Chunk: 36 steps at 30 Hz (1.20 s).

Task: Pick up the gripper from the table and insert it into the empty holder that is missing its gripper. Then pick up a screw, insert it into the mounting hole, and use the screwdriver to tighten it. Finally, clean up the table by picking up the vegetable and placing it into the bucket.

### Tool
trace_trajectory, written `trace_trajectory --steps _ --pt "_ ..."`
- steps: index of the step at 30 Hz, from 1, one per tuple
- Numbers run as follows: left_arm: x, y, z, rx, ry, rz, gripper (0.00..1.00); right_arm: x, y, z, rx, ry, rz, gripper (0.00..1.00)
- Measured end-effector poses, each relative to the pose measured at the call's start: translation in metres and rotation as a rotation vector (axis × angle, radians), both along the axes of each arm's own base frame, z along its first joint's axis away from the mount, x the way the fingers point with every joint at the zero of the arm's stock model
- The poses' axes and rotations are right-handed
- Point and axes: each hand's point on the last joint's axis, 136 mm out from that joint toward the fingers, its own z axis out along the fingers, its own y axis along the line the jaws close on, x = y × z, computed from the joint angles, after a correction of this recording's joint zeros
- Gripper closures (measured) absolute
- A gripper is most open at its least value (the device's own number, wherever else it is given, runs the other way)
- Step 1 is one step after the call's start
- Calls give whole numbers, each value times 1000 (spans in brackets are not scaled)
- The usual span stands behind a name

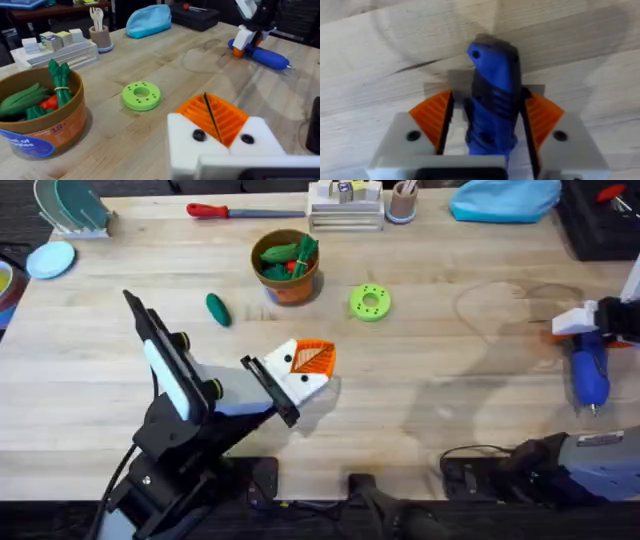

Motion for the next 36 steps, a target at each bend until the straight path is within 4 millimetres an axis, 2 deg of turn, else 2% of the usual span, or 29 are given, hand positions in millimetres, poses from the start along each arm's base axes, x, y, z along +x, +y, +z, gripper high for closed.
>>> trace_trajectory --steps 2,6,13,20,23,32,36 --pt "0 0 0 0 0 0 988 -1 0 0 0 4 -1 309" --pt "0 0 0 0 1 0 988 -2 0 0 4 8 1 385" --pt "0 0 0 0 1 0 988 -2 -1 1 -2 8 7 713" --pt "0 0 0 0 1 0 988 -3 0 0 4 14 6 933" --pt "0 0 0 0 1 0 988 -3 0 0 5 14 6 978" --pt "0 0 0 0 1 0 988 -11 10 2 47 48 5 972" --pt "1 1 0 1 1 8 988 -5 4 10 38 32 -42 972"
